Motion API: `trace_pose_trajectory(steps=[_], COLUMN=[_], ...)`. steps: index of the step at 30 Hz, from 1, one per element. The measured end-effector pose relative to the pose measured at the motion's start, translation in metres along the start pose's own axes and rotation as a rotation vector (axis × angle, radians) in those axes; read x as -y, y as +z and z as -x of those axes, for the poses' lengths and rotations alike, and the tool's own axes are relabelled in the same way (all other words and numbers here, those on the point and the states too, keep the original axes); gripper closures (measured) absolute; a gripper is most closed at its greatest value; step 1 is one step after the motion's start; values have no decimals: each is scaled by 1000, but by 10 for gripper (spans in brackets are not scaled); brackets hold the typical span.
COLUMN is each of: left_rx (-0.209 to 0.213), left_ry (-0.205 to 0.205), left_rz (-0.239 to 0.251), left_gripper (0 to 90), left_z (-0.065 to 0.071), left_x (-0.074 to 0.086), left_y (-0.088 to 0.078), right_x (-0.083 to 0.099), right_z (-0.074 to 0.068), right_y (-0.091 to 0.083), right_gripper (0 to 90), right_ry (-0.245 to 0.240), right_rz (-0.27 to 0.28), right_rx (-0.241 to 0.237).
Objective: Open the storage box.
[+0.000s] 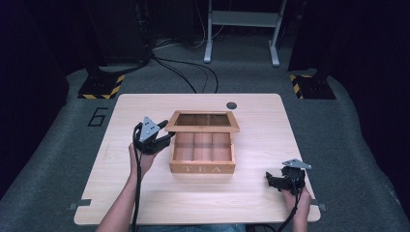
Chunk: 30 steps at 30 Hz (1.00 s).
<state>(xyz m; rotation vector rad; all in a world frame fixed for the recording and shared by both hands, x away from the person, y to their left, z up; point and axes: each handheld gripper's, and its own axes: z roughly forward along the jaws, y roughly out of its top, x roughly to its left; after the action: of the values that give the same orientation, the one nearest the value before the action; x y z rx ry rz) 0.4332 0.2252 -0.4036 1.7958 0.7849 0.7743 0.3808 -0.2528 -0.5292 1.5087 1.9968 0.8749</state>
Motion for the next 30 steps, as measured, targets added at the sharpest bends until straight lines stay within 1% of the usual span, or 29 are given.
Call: trace_pose_trajectory(steps=[3,11,14,20,24,25,28,30], left_rx=[5,17,21,26,40,33,40,46], left_ry=[5,-11,-4,-9,-3,-7,-13,-10], left_rz=[-11,-25,-34,-44,-64,-56,-60,-70], left_gripper=[549,553,555,559,562,563,566,567], left_z=[-3,-9,-12,-17,-21,-22,-25,-27], left_x=[-4,-15,-19,-28,-35,-36,-41,-44], left_y=[1,3,4,6,8,9,11,12], right_x=[0,0,0,0,0,0,0,0], right_z=[0,0,0,0,-1,-1,-1,-1], right_y=[0,0,0,0,0,0,0,0], right_gripper=[80,80,81,81,80,81,81,81], right_ry=[4,4,3,6,6,6,6,6], right_rz=[2,1,1,1,-1,-1,-1,-1], right_rx=[0,0,0,0,2,1,1,3])
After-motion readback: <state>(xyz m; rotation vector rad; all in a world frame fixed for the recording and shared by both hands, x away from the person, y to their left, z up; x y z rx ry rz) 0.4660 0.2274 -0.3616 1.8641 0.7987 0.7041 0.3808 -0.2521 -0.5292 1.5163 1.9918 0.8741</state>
